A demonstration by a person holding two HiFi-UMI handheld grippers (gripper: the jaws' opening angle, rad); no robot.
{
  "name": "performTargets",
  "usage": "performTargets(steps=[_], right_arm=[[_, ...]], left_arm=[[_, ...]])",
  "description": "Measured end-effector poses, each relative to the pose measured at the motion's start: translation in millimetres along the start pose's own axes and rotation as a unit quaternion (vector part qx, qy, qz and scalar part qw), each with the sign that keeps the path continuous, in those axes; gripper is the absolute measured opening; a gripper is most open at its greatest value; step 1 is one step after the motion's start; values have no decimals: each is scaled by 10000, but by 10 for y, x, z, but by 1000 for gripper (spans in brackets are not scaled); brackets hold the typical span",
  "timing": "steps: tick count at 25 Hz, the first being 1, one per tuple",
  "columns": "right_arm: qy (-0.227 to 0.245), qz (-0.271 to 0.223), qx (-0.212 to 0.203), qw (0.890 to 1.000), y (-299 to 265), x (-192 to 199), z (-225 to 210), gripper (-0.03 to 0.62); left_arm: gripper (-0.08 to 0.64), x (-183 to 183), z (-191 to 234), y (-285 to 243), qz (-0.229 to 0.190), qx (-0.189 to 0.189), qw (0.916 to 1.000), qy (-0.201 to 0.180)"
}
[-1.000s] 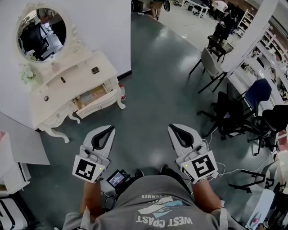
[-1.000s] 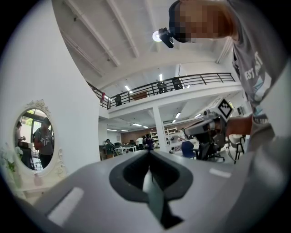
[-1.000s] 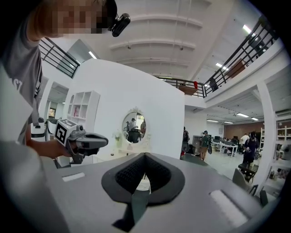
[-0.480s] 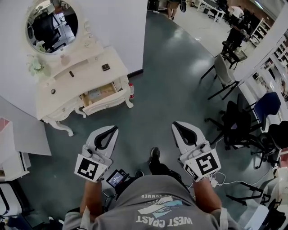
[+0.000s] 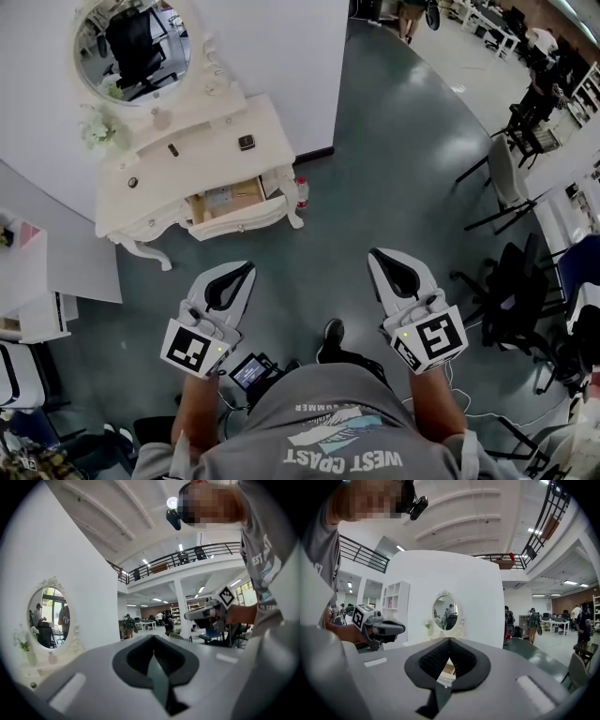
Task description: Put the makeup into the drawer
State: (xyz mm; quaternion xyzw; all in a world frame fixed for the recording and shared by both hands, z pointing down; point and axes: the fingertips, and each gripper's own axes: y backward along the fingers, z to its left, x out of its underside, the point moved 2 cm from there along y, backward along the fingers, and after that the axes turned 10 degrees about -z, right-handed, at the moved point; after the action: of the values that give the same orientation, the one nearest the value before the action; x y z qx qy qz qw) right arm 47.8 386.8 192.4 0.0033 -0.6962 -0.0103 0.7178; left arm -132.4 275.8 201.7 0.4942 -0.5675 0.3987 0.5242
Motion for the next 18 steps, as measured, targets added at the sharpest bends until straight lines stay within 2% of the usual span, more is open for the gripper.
performTargets(steps=[10, 18], right_arm=[[-162, -38, -678, 9976, -553, 164, -749, 3], [-286, -20, -860, 9959, -972, 278, -1120, 3]], left_arm=[[2, 110, 147, -737, 199, -530, 9983, -140], [2, 214, 375, -1115, 344, -745, 9966, -68]])
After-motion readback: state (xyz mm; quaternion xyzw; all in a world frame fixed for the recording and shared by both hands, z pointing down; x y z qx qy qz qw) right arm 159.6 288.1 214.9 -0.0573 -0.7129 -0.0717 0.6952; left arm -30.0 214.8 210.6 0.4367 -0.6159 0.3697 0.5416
